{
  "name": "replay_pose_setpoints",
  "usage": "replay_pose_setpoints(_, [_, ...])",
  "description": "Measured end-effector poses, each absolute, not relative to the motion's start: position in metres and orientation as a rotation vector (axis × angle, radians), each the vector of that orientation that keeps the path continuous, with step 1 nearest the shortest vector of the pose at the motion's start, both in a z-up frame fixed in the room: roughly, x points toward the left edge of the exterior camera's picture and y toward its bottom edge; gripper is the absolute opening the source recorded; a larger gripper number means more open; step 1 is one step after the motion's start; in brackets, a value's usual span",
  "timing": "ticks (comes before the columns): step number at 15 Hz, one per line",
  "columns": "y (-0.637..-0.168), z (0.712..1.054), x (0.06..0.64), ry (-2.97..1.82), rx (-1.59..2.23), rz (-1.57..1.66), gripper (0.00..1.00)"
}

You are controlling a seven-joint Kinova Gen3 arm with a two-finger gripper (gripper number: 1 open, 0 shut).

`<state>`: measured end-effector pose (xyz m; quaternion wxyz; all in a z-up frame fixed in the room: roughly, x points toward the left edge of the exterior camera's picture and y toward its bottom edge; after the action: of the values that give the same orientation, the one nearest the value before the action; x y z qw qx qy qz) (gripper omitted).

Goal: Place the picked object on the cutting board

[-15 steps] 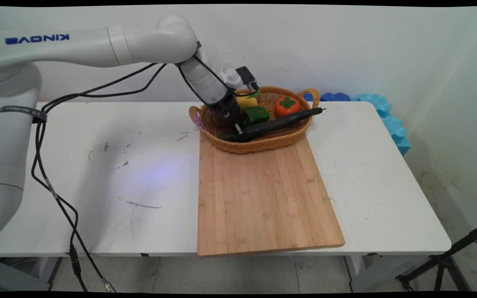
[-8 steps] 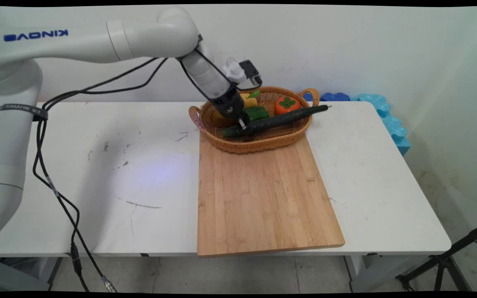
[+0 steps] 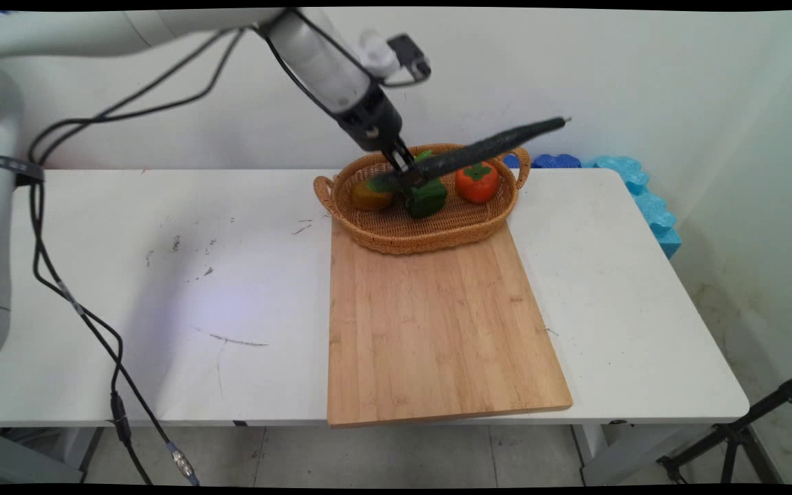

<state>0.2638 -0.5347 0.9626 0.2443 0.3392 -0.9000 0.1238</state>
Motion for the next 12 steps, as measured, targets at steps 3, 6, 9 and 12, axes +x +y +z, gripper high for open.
replay_pose_setpoints(3, [-0.513,0.998,0.268,-2.441,0.912,0.337,0.00])
replay_pose_setpoints(6, [-0.491,1.020,0.274,-2.441,0.902,0.327,0.00])
replay_pose_setpoints(9, [-0.460,1.036,0.281,-2.457,0.893,0.308,0.00])
replay_pose_setpoints(12, [-0.432,1.034,0.287,-2.479,0.899,0.290,0.00])
